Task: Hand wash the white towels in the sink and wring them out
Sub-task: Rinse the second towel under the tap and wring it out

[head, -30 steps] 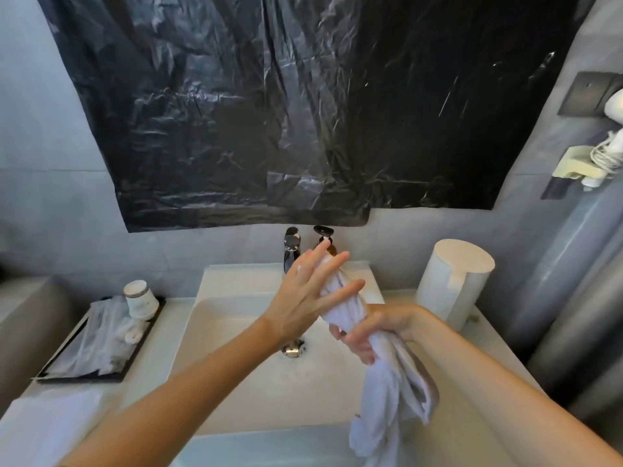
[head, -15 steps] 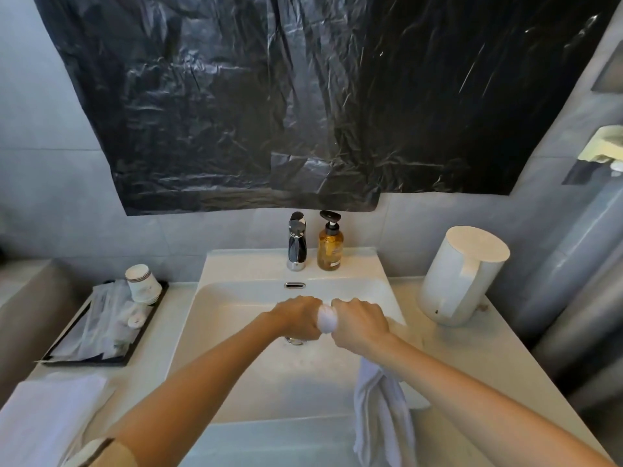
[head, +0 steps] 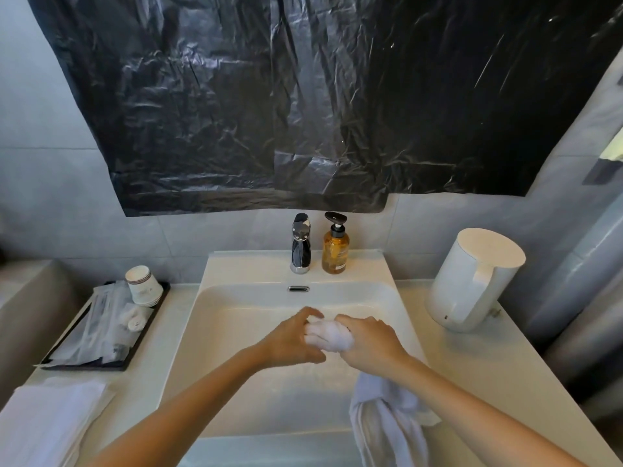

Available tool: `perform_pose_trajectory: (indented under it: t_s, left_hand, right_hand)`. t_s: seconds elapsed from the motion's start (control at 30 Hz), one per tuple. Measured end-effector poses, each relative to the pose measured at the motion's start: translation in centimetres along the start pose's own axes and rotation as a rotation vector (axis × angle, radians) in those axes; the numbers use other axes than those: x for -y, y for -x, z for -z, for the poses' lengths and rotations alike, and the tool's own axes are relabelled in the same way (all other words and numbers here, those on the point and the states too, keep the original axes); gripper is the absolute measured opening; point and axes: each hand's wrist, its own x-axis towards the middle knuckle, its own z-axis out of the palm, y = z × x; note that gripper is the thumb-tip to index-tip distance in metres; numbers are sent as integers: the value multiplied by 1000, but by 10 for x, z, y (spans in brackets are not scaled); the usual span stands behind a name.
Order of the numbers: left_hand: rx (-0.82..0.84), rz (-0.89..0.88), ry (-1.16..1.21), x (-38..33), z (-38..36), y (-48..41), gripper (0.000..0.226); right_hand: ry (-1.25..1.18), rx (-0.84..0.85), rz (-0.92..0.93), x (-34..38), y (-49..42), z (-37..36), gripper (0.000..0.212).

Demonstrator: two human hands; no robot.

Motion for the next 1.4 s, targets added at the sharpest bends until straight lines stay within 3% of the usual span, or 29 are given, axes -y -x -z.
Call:
perform_pose_trajectory:
  t_s: [0.1,0.2,0.33,0.43,0.53,0.6,0.77,0.9,1.13,1.27,1.4]
  left_hand:
    - [-239,-291,-154,5,0,7,89]
    - [-486,-603,-687,13,1,7,102]
    - [-558,-798,-1088,12,3,1,126]
    - [-598,-954,-1055,-3,8,-6,105]
    - [-580,-1018,-843,-14,13,-15,66]
    - [-479,-902,-829,-17,15,-19,59]
    - [-184,-240,-918,-19,11,-24,33]
    - [-167,-142,-946,-22,8,-31,34]
    - [-22,-38,-947,-17,-5,-30,38]
    - [-52,1,-780,-10,-23,-25,40]
    - [-44,66,-587,-7,-40,-20,41]
  right_hand:
    - [-396,107,-140,-5,-13,17,34]
    - [-857,286,-254,-10,-15,37,34]
    - [-1123,713,-213,-18,-13,40,30]
    - [-1177,1017,-170,-11,-8,41,13]
    - [-1116,1125,-154,-1,-6,42,16]
    - [-948,1004,-184,8,-8,43,21]
    - [-331,341,-306,29,-20,26,14]
    - [-117,124,-231,27,-20,11,33]
    - [182,-36,-63,19,-14,-18,43]
    - [406,-74,93,3,-7,-19,52]
    - [481,-51,216,-6,-4,-19,57]
